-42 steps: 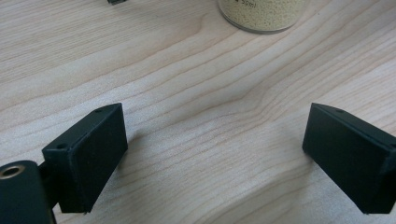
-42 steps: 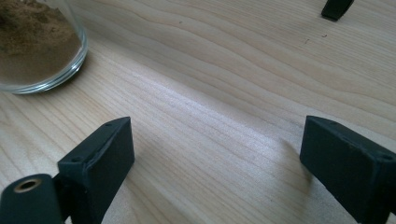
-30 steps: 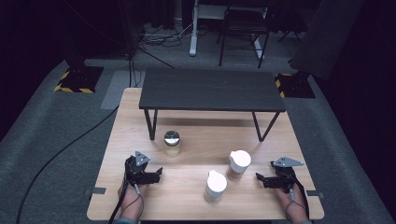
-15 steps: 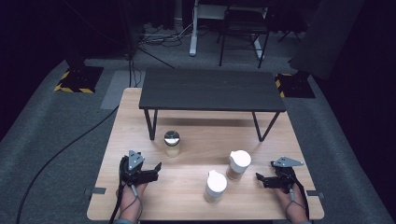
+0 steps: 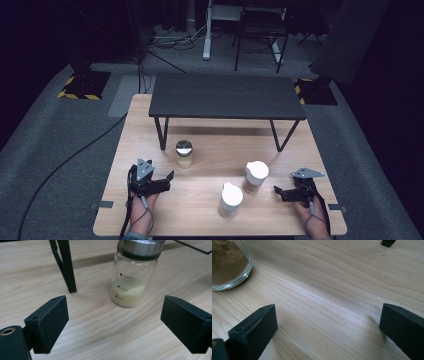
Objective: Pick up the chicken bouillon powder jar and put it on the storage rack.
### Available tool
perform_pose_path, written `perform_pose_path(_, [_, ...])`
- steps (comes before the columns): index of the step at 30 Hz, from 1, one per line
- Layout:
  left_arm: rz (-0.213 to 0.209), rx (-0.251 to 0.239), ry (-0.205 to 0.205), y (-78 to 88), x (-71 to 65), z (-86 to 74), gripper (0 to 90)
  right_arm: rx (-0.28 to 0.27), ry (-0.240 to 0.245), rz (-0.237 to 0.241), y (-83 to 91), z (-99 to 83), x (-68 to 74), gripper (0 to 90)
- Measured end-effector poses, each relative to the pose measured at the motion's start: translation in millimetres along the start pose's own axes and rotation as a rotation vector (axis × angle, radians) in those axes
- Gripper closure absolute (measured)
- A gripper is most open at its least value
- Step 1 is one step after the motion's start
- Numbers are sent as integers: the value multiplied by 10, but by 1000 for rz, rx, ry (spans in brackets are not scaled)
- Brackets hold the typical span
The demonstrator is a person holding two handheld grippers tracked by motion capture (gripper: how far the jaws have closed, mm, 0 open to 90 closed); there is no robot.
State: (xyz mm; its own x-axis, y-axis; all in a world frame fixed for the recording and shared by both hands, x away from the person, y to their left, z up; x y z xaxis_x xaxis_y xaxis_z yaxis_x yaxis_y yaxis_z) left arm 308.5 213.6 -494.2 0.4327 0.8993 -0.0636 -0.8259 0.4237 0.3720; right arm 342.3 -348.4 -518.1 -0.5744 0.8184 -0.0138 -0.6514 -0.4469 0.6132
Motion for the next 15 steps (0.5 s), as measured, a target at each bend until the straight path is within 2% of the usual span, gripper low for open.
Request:
perform_pose_path(7, [-19, -25, -7, -66, -41, 42, 78, 2, -2, -2, 0, -1, 4, 4])
perform_pose_path(15, [-28, -77, -3, -116, -62, 68, 79, 2, -2, -3, 1, -1, 5, 4])
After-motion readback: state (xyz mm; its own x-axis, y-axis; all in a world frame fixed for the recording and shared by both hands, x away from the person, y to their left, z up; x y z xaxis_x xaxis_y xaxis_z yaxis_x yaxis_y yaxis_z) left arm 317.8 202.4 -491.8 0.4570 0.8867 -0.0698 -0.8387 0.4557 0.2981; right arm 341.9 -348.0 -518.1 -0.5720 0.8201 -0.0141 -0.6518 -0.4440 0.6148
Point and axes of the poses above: each handheld gripper's, and its own axes: y roughly backward along the jaws, z roughly out of its top, x roughly to its left, the point moved 10 cm from there along -y, roughly forward along the jaws, and after that the axes turned 6 degrees about -x, right-handed, at the moved point
